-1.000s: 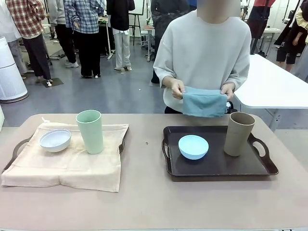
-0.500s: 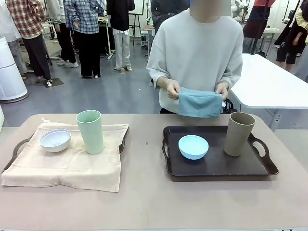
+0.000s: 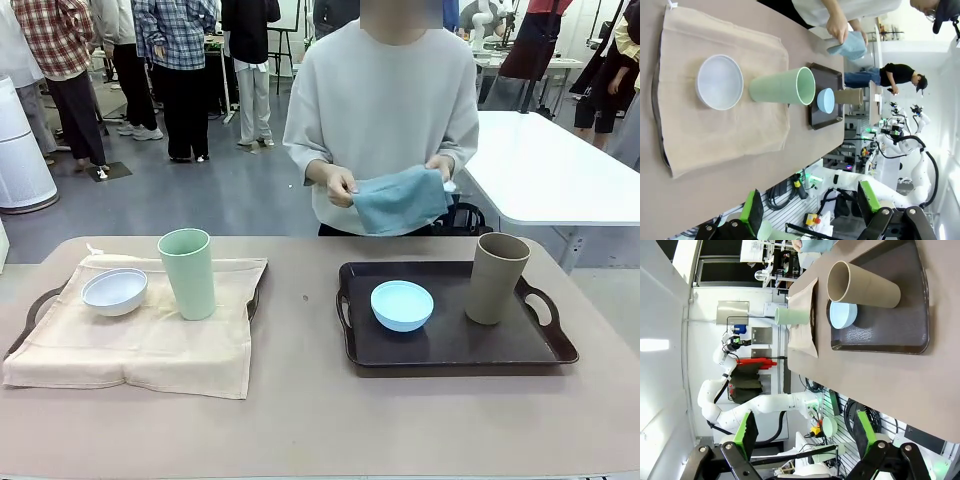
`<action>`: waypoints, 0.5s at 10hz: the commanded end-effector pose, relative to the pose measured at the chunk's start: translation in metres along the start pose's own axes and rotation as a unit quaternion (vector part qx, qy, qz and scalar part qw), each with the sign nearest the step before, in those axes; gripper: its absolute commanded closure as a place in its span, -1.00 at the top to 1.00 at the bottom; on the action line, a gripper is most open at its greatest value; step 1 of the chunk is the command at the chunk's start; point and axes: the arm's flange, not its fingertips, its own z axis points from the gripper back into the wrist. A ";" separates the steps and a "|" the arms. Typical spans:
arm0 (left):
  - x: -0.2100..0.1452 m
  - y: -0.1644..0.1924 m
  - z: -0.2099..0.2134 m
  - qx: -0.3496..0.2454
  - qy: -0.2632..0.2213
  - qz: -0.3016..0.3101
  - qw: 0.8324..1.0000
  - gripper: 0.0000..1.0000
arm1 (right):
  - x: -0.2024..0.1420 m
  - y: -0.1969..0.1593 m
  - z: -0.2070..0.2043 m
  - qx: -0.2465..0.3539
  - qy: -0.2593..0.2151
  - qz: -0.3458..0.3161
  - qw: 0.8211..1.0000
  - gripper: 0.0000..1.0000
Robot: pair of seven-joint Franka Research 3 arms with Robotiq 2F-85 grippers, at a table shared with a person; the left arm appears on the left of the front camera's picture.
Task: Set up a tray with a mat and arrange the tableware.
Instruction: Pick up the Picnic Bowl and Reusable plastic cup from the Handle tray in front of the human's position and hold them in the air.
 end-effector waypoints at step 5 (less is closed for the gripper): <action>0.000 0.000 0.000 0.000 0.000 0.000 1.000 1.00 | 0.000 0.000 0.000 0.000 0.000 0.000 1.000 1.00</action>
